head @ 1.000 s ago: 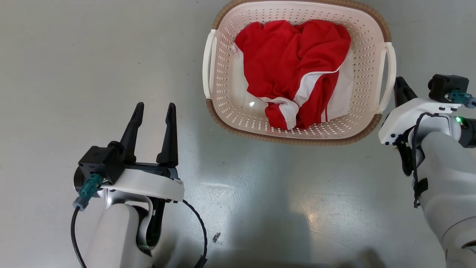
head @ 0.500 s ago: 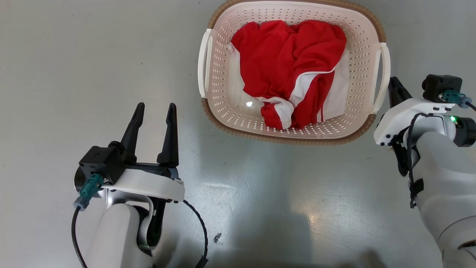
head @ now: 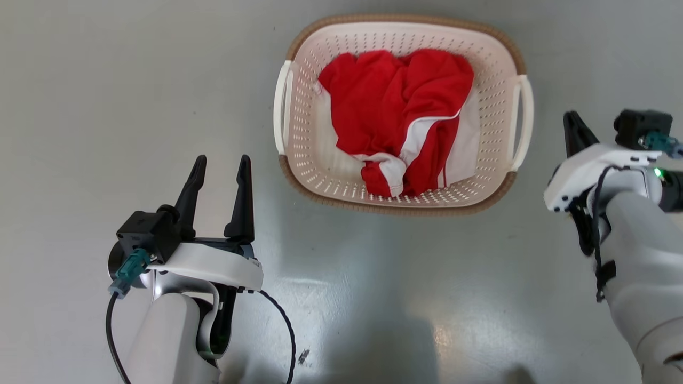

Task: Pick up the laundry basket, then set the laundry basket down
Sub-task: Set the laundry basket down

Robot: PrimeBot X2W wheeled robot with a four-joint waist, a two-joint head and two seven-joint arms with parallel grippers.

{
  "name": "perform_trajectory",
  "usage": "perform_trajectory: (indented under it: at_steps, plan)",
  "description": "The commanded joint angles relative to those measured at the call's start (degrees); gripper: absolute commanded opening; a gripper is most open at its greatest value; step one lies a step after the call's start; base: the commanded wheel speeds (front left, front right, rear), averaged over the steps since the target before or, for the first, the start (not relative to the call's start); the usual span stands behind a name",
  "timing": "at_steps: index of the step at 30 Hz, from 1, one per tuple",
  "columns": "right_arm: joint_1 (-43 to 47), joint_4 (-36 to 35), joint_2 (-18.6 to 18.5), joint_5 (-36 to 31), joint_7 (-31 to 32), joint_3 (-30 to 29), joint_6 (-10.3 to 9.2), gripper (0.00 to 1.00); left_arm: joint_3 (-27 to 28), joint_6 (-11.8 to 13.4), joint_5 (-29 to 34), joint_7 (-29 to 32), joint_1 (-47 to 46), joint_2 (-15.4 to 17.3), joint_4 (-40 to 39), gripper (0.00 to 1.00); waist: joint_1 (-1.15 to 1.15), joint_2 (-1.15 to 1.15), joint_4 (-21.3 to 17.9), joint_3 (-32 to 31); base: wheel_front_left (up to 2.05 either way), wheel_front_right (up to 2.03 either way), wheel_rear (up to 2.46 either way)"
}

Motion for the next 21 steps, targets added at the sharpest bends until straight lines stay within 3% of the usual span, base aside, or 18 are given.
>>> perform_trajectory:
  at_steps: [1, 6, 7, 8, 9, 10, 11, 12, 13, 21]
  plan:
    - [3.82, -1.08, 0.31, -0.45, -0.79, 0.86, 0.35, 0.0, 1.77, -0.03, -0.29, -0.29, -0.01, 0.86, -0.05, 1.0, 0.0, 0.0, -0.62, -1.65, 0.0, 0.0, 0.0]
    - [6.16, -4.03, -0.3, -1.65, -0.79, 0.34, 0.35, 0.0, 2.12, -0.46, -0.66, -0.29, -0.44, 0.79, 3.05, 1.0, 0.0, 0.0, -1.55, -5.68, 0.0, 0.0, 0.0]
    - [6.66, -4.83, -0.27, -1.96, -0.79, 0.14, 0.35, 0.16, 2.23, -0.55, -0.73, -0.29, -0.46, 0.78, 3.7, 1.0, 0.0, 0.0, -1.78, -6.62, 0.0, 0.0, 0.0]
    - [7.21, -5.63, -0.21, -2.29, -0.79, -0.06, 0.35, 0.41, 2.34, -0.65, -0.82, -0.29, -0.45, 0.77, 4.32, 1.0, 0.0, 0.0, -2.0, -7.62, 0.0, 0.0, 0.0]
    - [7.79, -6.38, -0.07, -2.63, -0.79, -0.18, 0.35, 0.49, 2.41, -0.73, -0.84, -0.29, -0.43, 0.77, 4.96, 1.0, 0.0, 0.0, -2.21, -8.67, 0.0, 0.0, 0.0]
    - [8.38, -7.12, 0.11, -2.98, -0.79, -0.23, 0.35, 0.67, 2.48, -0.81, -0.83, -0.29, -0.36, 0.76, 5.62, 1.0, 0.0, 0.0, -2.46, -9.77, 0.0, 0.0, 0.0]
    - [8.96, -7.89, 0.35, -3.35, -0.79, -0.26, 0.35, 0.75, 2.64, -0.89, -0.89, -0.29, -0.26, 0.75, 6.3, 1.0, 0.0, 0.0, -2.73, -10.9, 0.0, 0.0, 0.0]
    - [8.96, -7.89, 0.35, -3.35, -0.79, -0.26, 0.35, 0.75, 2.64, -0.89, -0.89, -0.29, -0.26, 0.75, 6.3, 1.0, 0.0, 0.0, -2.73, -10.9, 0.0, 0.0, 0.0]
    - [9.54, -8.7, 0.58, -3.74, -0.79, -0.26, 0.35, 0.98, 2.78, -1.0, -0.91, -0.29, -0.16, 0.75, 6.89, 1.0, 0.0, 0.0, -3.01, -12.05, 0.0, 0.0, 0.0]
    - [16.23, -15.73, 2.19, -6.2, -0.79, 1.1, 0.35, 1.0, 2.84, -1.22, -2.86, -0.29, 3.25, 0.73, 11.08, 1.0, 0.0, 0.0, -5.1, -23.63, 0.0, 0.0, 0.0]
